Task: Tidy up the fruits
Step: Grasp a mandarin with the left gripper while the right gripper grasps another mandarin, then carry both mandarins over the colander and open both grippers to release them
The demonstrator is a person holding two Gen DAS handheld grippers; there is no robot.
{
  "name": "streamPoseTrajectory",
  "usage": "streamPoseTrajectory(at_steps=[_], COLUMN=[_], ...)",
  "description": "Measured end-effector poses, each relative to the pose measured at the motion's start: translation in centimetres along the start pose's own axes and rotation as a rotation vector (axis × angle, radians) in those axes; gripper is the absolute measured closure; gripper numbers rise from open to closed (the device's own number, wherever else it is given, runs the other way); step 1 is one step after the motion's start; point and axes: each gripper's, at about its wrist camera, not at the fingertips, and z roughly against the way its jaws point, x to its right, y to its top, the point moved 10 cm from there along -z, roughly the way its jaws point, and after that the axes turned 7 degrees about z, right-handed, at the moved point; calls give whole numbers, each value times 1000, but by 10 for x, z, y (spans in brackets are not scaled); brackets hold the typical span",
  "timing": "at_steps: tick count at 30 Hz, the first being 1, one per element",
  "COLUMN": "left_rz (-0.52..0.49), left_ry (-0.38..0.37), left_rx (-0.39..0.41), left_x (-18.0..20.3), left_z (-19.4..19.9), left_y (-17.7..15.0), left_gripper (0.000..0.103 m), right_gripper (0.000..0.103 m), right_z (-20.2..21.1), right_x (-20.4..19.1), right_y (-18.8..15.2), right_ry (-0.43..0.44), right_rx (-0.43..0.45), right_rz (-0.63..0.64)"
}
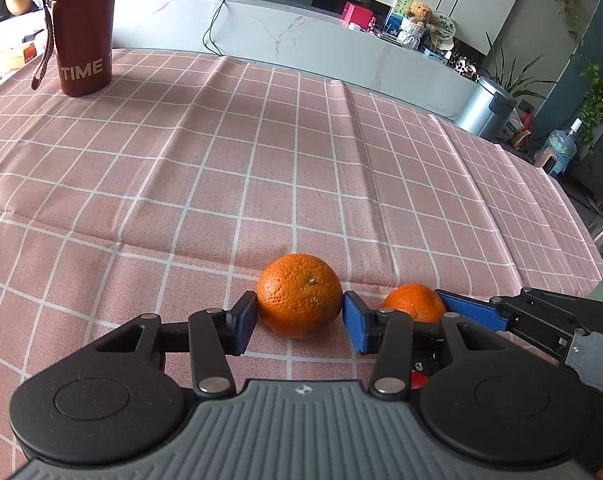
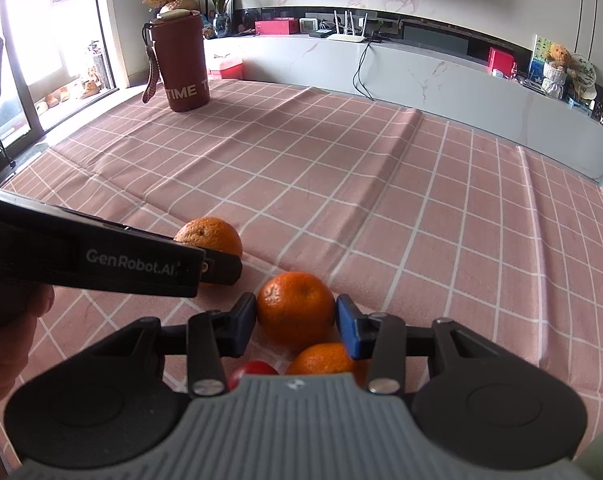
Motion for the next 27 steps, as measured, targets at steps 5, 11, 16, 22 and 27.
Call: streamPoseTrajectory(at_steps=[5, 11, 16, 22, 27], left_rz=[-20, -36, -60, -24, -61], left_ry=[-5, -18, -22, -74, -126], left_rx=[53, 108, 122, 111, 107], left_x=[6, 15, 27, 49, 89], left_z=[14, 44, 72, 103, 124], left_y=[4, 4, -4, -19, -31], left_gripper=[52, 52, 53, 53, 53], right_gripper=[64, 64, 64, 64, 64], right_z=[9, 34, 64, 103, 146], right_x=[4, 5, 1, -2, 7], right_y=[4, 12, 11, 5, -11], right_ry=[-20, -37, -39, -33, -39], right_rx=[40, 110, 134, 117, 73], right_rz=[-12, -33, -42, -62, -44])
